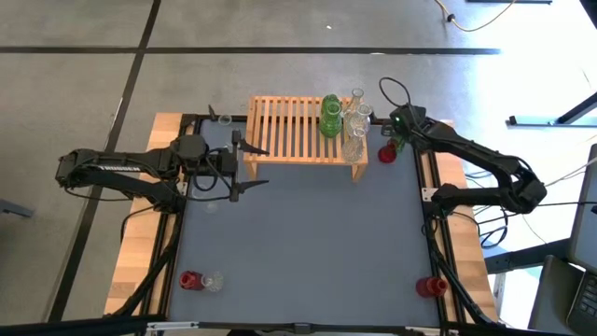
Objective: Sort vases onto shelf
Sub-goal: Put the green vase on the shelf aligned with the other green vase
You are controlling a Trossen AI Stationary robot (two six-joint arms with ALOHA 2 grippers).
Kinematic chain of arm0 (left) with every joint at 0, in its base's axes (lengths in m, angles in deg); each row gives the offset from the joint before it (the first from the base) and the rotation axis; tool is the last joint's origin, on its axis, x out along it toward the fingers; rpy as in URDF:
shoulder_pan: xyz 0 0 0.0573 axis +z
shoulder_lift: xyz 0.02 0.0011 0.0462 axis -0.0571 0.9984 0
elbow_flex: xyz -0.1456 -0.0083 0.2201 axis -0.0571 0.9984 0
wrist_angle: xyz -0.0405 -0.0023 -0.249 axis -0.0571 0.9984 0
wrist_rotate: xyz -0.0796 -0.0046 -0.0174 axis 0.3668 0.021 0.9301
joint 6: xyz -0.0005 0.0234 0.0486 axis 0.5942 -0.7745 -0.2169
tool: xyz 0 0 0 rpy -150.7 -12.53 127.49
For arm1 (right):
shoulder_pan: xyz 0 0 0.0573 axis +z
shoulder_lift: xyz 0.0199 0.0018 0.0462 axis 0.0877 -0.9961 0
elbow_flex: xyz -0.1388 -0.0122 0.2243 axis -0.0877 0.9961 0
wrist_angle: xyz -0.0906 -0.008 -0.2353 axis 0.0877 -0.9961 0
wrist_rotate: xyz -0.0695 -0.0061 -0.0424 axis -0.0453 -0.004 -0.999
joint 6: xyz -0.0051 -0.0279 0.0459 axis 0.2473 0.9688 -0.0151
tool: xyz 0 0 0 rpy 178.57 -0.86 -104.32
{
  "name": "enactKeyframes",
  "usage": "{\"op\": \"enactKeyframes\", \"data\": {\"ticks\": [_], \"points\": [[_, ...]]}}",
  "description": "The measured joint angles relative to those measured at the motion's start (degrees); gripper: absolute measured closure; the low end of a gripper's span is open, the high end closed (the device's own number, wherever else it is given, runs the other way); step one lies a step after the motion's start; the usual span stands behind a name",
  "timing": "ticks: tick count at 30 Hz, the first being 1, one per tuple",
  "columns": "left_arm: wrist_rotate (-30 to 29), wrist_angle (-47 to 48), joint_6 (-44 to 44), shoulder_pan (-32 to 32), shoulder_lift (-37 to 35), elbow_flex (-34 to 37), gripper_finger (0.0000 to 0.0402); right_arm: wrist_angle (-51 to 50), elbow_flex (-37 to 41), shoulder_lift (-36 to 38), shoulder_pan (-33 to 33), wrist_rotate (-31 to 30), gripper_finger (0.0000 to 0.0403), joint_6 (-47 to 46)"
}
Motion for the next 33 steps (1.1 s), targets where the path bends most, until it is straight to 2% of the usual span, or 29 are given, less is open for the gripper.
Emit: {"op": "enactKeyframes", "data": {"ticks": [21,24,30,33], "points": [[0.0,0.0,0.1,0.0,0.0,0.0,0.0056,1.1,1.5,-3.4,0.0,-0.7,0.017,1.6],[0.0,0.0,0.1,0.0,0.0,0.0,0.0056,1.1,1.5,-3.4,0.0,-0.6,0.0192,1.6],[0.0,0.0,0.2,0.0,0.0,0.0,0.0056,0.6,1.5,-3.4,0.0,0.0,0.0265,1.6],[0.0,0.0,0.2,0.0,0.0,0.0,0.0056,0.5,1.5,-3.4,0.0,0.1,0.028,1.8]]}}
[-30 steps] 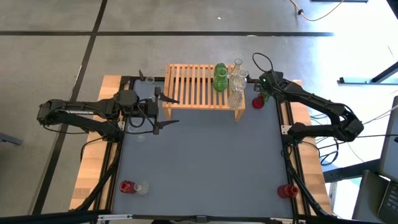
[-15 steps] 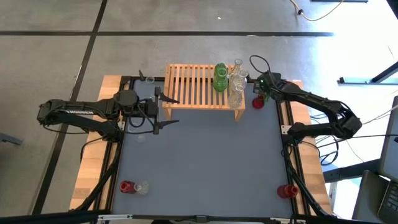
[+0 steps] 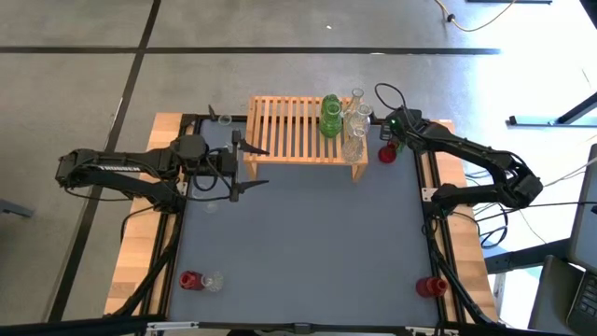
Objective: Sort vases onto shelf
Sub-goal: Put the green vase on the shelf aligned with the other green vase
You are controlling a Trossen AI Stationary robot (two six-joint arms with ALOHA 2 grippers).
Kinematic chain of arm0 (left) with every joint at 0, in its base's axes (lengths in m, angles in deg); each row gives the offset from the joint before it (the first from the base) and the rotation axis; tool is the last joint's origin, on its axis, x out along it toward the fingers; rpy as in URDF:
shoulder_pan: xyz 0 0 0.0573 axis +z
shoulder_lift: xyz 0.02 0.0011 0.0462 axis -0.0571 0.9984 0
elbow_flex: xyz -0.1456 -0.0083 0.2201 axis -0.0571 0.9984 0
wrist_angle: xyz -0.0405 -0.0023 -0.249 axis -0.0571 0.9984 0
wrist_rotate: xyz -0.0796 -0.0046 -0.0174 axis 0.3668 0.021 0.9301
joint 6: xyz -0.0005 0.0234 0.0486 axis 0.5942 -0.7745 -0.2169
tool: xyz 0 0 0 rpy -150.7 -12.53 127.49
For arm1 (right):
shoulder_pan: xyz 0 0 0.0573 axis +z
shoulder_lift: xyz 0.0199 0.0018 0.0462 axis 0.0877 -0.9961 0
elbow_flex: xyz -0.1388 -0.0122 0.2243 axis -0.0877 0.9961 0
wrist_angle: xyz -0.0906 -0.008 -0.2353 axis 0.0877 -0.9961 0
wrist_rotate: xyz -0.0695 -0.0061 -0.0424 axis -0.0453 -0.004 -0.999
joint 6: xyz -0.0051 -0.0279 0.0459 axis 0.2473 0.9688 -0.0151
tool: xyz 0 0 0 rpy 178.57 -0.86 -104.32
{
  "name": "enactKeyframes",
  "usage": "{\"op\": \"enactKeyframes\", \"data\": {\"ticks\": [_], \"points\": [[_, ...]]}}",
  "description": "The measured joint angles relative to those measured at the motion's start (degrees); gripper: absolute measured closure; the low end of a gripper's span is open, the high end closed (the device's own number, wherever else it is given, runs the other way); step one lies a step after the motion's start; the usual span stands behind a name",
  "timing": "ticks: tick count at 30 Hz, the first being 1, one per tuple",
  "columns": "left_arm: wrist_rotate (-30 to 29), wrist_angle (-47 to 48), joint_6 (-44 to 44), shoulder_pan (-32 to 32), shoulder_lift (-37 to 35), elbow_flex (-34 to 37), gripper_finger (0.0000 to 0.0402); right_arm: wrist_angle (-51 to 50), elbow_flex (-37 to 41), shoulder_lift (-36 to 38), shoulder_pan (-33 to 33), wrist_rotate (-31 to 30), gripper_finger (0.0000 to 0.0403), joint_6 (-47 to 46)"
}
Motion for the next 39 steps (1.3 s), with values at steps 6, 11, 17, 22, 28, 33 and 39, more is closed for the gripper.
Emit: {"op": "enactKeyframes", "data": {"ticks": [6,11,17,22,28,33,39], "points": [[0.0,0.0,0.0,0.0,0.0,0.0,0.0056,0.1,0.0,0.0,0.0,0.3,0.0256,0.0],[0.0,0.0,0.0,0.0,0.0,0.0,0.0056,0.1,0.0,0.0,0.0,0.3,0.0254,0.0],[0.0,0.0,0.0,0.0,0.0,0.0,0.0056,0.4,0.0,0.0,0.0,0.3,0.0245,-0.4],[0.0,0.0,0.0,0.0,0.0,0.0,0.0056,0.7,0.0,0.0,0.0,0.3,0.0203,-0.6],[0.0,0.0,0.0,0.0,0.0,0.0,0.0056,1.1,0.0,-2.1,0.0,-2.7,0.0164,-1.4],[0.0,0.1,0.0,0.0,0.0,0.0,0.0056,1.3,0.0,-3.1,1.6,-5.4,0.0158,-1.7],[0.0,0.1,0.0,0.0,0.0,0.0,0.0056,2.7,0.0,-3.7,1.5,-6.1,0.016,-1.6]]}}
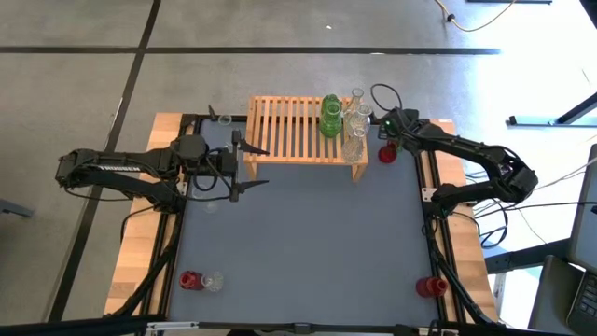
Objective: Sort vases onto shelf
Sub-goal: Put the green vase on the shelf aligned with the other green vase
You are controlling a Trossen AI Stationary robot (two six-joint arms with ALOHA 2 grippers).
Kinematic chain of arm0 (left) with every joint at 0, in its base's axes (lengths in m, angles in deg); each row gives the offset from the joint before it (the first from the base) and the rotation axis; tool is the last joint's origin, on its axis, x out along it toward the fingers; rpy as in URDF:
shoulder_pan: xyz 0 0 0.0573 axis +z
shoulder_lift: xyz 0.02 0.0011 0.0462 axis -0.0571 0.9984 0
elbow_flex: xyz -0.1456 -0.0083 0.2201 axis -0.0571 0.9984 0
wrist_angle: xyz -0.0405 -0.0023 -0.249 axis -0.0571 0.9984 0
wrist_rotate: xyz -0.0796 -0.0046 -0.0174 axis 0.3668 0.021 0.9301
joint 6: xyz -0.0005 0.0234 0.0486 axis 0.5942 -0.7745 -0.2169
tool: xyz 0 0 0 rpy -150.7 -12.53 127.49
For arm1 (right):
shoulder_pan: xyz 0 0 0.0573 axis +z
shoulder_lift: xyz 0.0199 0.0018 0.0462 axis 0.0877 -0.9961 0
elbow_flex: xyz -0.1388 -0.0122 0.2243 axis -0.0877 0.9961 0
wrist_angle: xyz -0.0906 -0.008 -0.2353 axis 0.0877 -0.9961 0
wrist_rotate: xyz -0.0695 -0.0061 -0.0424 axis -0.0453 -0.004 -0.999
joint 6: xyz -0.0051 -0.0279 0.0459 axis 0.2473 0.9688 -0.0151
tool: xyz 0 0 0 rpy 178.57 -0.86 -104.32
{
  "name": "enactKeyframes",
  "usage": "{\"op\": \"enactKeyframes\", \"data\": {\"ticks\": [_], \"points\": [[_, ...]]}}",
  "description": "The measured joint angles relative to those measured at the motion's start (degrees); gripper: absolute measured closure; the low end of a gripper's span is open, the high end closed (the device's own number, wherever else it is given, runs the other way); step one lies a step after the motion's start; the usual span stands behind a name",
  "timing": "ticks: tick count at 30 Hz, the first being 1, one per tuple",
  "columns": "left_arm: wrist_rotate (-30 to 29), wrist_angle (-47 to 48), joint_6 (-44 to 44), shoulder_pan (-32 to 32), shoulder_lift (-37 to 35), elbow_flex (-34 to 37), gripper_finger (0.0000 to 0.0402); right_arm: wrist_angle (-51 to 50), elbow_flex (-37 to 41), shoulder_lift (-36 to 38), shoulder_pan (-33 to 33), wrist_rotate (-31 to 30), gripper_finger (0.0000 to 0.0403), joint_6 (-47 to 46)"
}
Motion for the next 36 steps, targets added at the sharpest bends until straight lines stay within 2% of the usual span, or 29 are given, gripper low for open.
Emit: {"op": "enactKeyframes", "data": {"ticks": [4,12,17,22,25,29,36], "points": [[0.0,0.0,0.0,0.0,0.0,0.0,0.0056,1.4,0.0,0.0,0.0,0.0,0.0186,0.9],[0.0,0.0,0.0,0.0,0.0,0.0,0.0056,1.1,0.0,0.0,0.0,-0.4,0.0277,1.7],[0.0,0.0,0.0,0.0,0.0,0.0,0.0056,1.2,0.0,0.0,0.0,-0.5,0.0276,2.9],[0.0,0.0,0.0,0.0,0.0,0.0,0.0056,1.2,0.0,0.1,0.0,-0.4,0.0255,3.3],[0.0,0.0,0.0,0.0,0.0,0.0,0.0056,0.7,-0.4,0.2,0.0,0.3,0.0264,4.6],[0.0,0.0,0.0,0.0,0.0,0.0,0.0056,-1.1,-2.6,0.2,0.0,0.6,0.0276,6.1],[0.0,0.1,0.0,0.0,0.0,0.0,0.0056,-8.4,-7.4,0.6,0.0,0.0,0.0264,7.7]]}}
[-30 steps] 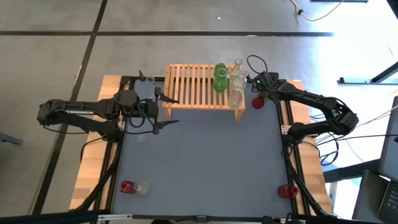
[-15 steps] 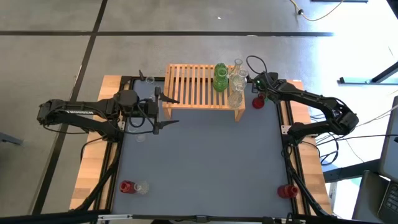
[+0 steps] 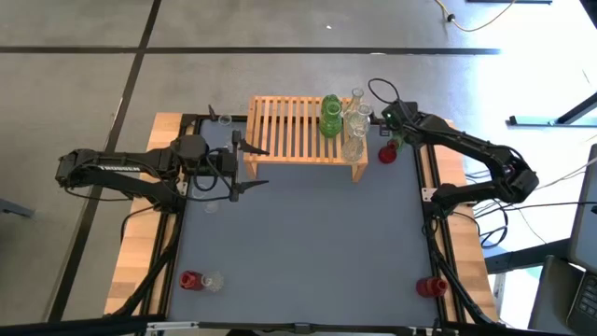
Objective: Sort vases onto shelf
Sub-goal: Put the green vase on the shelf aligned with the other green vase
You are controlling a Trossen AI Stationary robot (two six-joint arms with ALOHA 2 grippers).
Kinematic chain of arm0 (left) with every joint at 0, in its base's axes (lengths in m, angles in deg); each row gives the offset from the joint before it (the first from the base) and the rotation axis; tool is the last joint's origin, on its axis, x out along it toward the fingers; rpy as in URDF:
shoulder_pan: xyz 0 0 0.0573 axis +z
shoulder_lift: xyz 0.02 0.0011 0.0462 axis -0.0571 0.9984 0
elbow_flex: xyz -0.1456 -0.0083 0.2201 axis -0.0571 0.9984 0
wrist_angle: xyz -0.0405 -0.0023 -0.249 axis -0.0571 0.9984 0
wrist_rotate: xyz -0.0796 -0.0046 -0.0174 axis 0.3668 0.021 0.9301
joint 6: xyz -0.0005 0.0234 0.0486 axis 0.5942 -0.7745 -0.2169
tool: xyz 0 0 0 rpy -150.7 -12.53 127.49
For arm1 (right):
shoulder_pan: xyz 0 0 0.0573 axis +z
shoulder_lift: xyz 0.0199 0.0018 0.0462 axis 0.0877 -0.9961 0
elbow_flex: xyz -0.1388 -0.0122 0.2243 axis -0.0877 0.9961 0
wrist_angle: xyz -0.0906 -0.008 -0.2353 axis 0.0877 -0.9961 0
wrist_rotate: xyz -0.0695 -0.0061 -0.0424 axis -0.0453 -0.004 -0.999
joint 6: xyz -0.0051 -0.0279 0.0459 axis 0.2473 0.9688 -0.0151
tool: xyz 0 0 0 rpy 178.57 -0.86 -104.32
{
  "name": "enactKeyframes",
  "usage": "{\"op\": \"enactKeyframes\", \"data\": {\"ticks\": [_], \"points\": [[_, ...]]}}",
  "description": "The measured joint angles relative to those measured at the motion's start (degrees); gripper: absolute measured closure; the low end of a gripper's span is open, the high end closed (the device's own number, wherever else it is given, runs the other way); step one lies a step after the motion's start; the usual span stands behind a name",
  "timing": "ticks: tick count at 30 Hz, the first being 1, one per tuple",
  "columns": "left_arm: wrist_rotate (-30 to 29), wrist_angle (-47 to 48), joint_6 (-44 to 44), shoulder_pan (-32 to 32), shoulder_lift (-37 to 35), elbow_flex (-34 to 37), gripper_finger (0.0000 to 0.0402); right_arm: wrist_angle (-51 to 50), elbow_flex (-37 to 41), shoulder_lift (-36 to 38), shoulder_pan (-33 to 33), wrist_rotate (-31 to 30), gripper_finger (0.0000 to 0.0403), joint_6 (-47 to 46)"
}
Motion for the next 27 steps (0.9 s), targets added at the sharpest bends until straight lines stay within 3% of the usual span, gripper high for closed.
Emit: {"op": "enactKeyframes", "data": {"ticks": [8,15,27], "points": [[0.0,0.0,0.0,0.0,0.0,0.0,0.0056,-2.7,-2.0,5.9,0.0,-0.5,0.0272,2.9],[0.0,0.0,0.0,0.0,0.0,0.0,0.0056,-3.6,-2.1,11.9,0.1,4.3,0.0265,4.3],[0.0,0.0,0.0,0.0,0.0,0.0,0.0056,-7.7,-2.1,20.6,8.5,4.9,0.0266,6.0]]}}
